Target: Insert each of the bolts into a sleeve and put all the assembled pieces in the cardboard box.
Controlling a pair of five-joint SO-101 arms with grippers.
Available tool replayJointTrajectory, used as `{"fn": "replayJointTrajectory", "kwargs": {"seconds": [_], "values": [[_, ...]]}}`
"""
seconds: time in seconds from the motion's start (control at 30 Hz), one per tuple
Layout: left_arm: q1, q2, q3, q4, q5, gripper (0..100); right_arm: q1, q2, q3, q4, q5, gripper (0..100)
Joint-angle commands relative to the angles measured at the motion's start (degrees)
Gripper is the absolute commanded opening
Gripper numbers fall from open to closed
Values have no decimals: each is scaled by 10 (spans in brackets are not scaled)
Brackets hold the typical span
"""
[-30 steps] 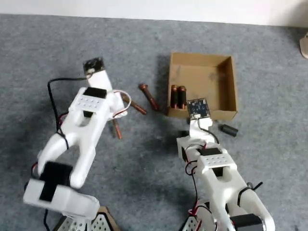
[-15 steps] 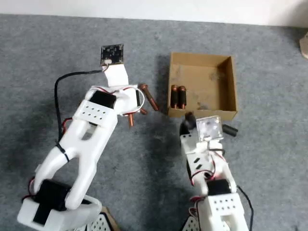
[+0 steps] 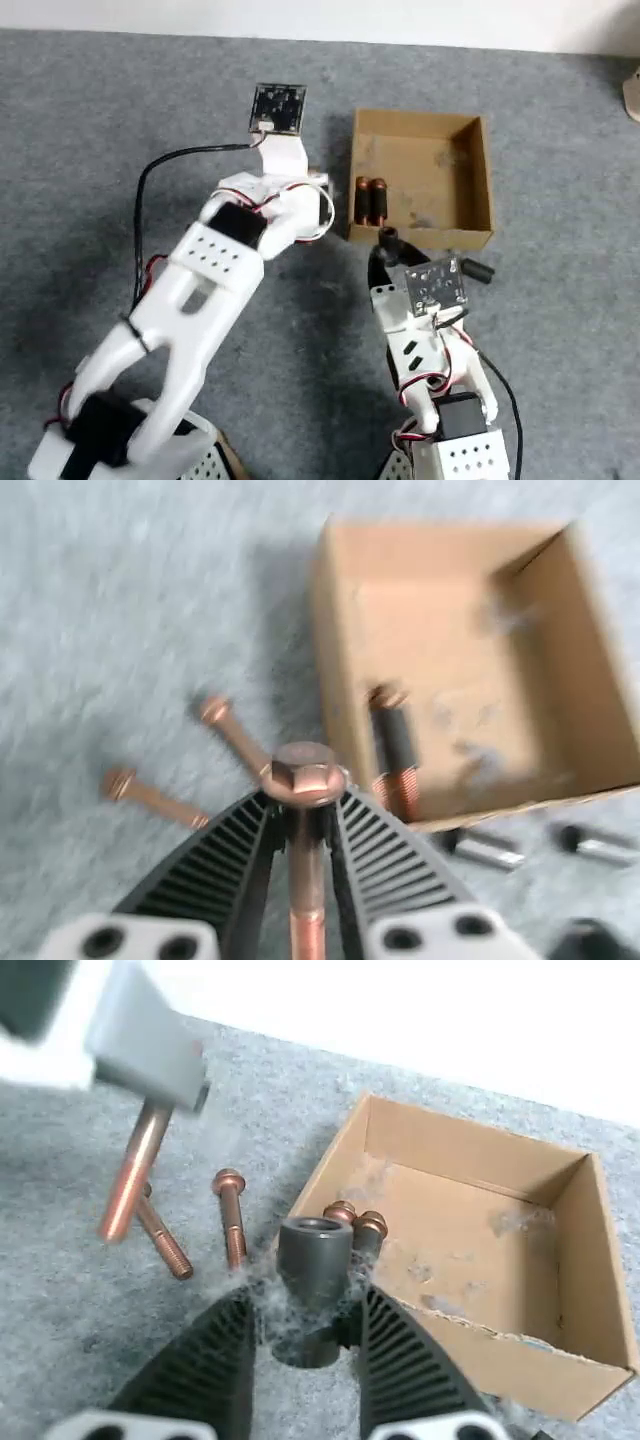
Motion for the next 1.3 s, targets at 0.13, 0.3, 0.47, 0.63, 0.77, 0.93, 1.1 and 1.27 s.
{"fn": "replayJointTrajectory", "kwargs": {"seconds": [0.13,0.3,0.47,0.63,0.77,0.93,1.1,1.27], "values": [[9,-145,19,-27,55,5,-34,-15,81,1,28,5],[13,-209,81,-60,98,5,-68,-15,81,2,44,5],[39,-276,182,-172,97,5,-73,-15,81,2,45,5],[62,-323,272,-277,99,5,-73,-15,81,2,45,5],[66,-329,313,-331,100,5,-73,-15,81,1,45,5],[66,-327,318,-334,105,5,-73,-15,81,1,45,5],[66,-326,318,-335,164,5,-73,-15,80,1,45,5],[66,-326,319,-335,169,5,-74,-15,80,0,45,5]]}}
